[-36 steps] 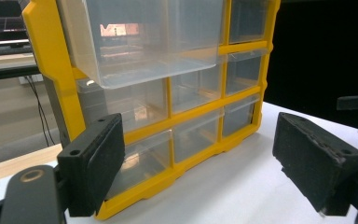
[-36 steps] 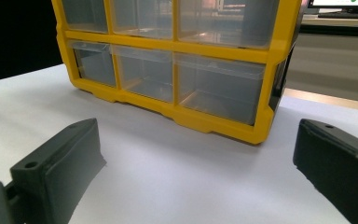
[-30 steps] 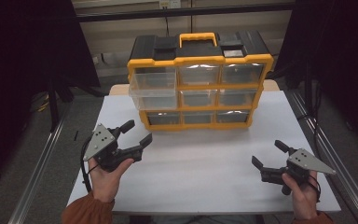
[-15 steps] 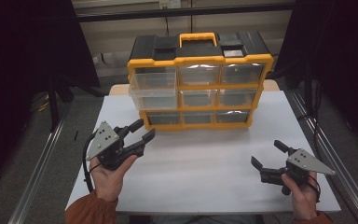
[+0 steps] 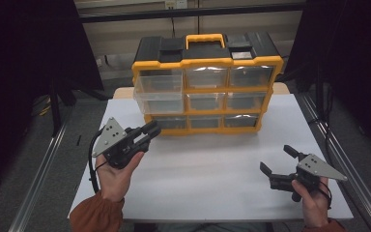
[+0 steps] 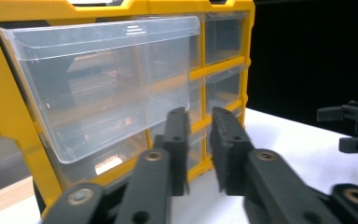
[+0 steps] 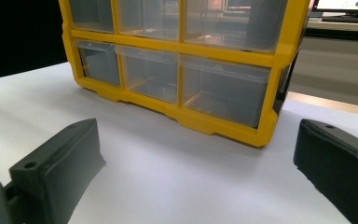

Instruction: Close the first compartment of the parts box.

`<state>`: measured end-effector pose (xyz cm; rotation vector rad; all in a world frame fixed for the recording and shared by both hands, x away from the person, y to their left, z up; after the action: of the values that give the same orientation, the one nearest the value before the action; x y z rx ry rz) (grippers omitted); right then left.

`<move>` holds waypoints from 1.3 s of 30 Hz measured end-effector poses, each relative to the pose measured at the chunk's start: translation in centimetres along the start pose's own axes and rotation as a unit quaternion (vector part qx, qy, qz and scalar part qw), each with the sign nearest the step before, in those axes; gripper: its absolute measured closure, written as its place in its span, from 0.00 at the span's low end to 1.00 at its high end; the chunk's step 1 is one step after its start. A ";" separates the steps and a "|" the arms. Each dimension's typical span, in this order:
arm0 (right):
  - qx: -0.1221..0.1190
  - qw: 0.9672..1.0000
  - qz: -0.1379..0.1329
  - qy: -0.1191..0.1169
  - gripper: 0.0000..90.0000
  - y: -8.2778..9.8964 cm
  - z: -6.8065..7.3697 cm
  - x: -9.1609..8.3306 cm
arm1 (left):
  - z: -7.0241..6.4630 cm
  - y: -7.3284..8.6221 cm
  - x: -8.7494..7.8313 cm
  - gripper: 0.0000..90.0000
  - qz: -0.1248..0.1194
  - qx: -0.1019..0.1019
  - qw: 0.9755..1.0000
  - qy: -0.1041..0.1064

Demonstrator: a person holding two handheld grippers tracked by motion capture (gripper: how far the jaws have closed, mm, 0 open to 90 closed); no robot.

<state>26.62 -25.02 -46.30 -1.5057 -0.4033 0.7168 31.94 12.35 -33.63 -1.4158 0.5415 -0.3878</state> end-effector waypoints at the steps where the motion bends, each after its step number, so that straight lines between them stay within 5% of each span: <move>1: 0.000 1.000 0.000 0.001 0.01 0.0 0.0 0.0 | 0.0 0.0 0.1 0.93 0.000 -0.002 1.000 0.000; 4: 0.001 1.000 0.000 0.000 0.01 0.0 0.0 0.0 | 0.0 -0.3 0.2 1.00 -0.003 -0.004 1.000 -0.001; 13: 0.001 1.000 0.001 0.001 0.01 0.0 0.0 -0.1 | -0.5 -0.9 0.6 1.00 -0.001 0.002 1.000 0.010; 19: 0.001 1.000 0.003 0.000 0.01 0.1 0.0 0.0 | 0.5 0.1 1.9 1.00 -0.004 0.012 1.000 -0.014; 37: 0.001 1.000 0.002 -0.001 0.00 0.0 0.0 0.0 | 1.3 0.2 3.7 1.00 -0.010 -0.017 0.999 -0.029; 39: 0.001 1.000 0.002 -0.001 0.00 0.1 0.0 0.0 | 1.4 0.3 3.8 1.00 -0.008 -0.003 1.000 -0.030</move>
<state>26.60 -25.07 -46.35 -1.5045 -0.4024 0.7218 35.82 11.44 -34.29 -1.4338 0.4836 -0.3568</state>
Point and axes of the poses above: each handheld gripper's, and its own axes: x roughly forward along the jaws, y roughly out of its underside, z roughly to its left, the point moved 7 cm from there along x, roughly forward along the jaws, and after that the axes turned 15 degrees about -y, right-handed, at the moved point
